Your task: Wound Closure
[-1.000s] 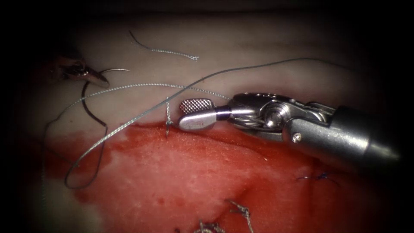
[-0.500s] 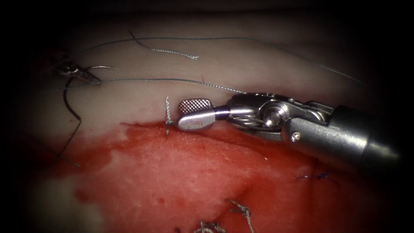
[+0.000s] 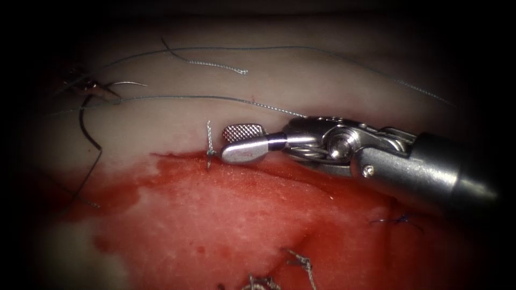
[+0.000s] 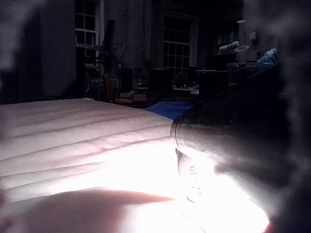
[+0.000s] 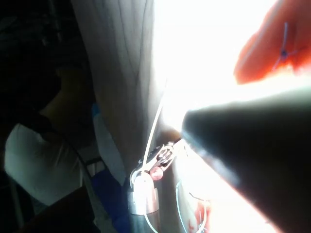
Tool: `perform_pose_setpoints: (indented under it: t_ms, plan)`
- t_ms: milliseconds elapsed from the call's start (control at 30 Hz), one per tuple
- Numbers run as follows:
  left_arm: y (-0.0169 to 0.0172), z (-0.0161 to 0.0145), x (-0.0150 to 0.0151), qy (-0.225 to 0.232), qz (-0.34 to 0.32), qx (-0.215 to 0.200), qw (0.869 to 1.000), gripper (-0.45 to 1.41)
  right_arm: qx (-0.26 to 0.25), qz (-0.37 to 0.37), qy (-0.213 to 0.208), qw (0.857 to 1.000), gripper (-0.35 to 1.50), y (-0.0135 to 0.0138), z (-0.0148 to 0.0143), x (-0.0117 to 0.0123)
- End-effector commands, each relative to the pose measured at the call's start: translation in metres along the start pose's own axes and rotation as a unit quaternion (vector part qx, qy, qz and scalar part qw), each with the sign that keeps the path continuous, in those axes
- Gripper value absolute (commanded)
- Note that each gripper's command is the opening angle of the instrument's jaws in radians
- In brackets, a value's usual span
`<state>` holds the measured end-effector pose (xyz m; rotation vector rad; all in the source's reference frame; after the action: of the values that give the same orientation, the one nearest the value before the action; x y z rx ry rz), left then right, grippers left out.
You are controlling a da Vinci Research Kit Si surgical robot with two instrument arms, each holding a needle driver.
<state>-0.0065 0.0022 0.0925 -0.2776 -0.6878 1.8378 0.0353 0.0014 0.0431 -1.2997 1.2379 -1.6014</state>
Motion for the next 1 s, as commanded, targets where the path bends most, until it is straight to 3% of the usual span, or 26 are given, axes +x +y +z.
perform_pose_setpoints:
  t_ms: [33,267,300,333,433,533,1000]
  plan:
    - [0.0003,-0.0013,0.0014,0.007,0.009,0.005,1.0,-0.45,-0.002,-0.003,-0.003,1.0,1.38,0.0005,0.0004,-0.0016]
    - [0.0009,-0.0034,0.0027,0.039,0.022,0.007,0.999,-0.45,-0.002,-0.003,-0.003,1.0,1.38,0.0006,0.0004,-0.0016]
    - [0.0009,-0.0036,0.0026,0.034,0.023,0.012,0.999,-0.35,-0.002,-0.003,-0.003,1.0,1.38,0.0006,0.0004,-0.0016]
    - [0.0009,-0.0037,0.0025,0.03,0.023,0.016,0.999,-0.1,-0.002,-0.003,-0.003,1.0,1.38,0.0006,0.0004,-0.0016]
    - [0.0006,-0.0038,0.0018,0.023,0.03,0.029,0.999,0.22,-0.002,-0.003,-0.003,1.0,1.38,0.0006,0.0004,-0.0016]
    - [-0.0001,-0.0037,0.0017,0.028,0.062,0.041,0.997,0.67,-0.002,-0.003,-0.003,1.0,1.4,0.0006,0.0004,-0.0016]
    - [-0.0016,-0.0016,0.0008,0.025,0.074,0.099,0.992,0.83,-0.003,0.0,-0.003,1.0,1.4,0.0007,0.0005,-0.0015]
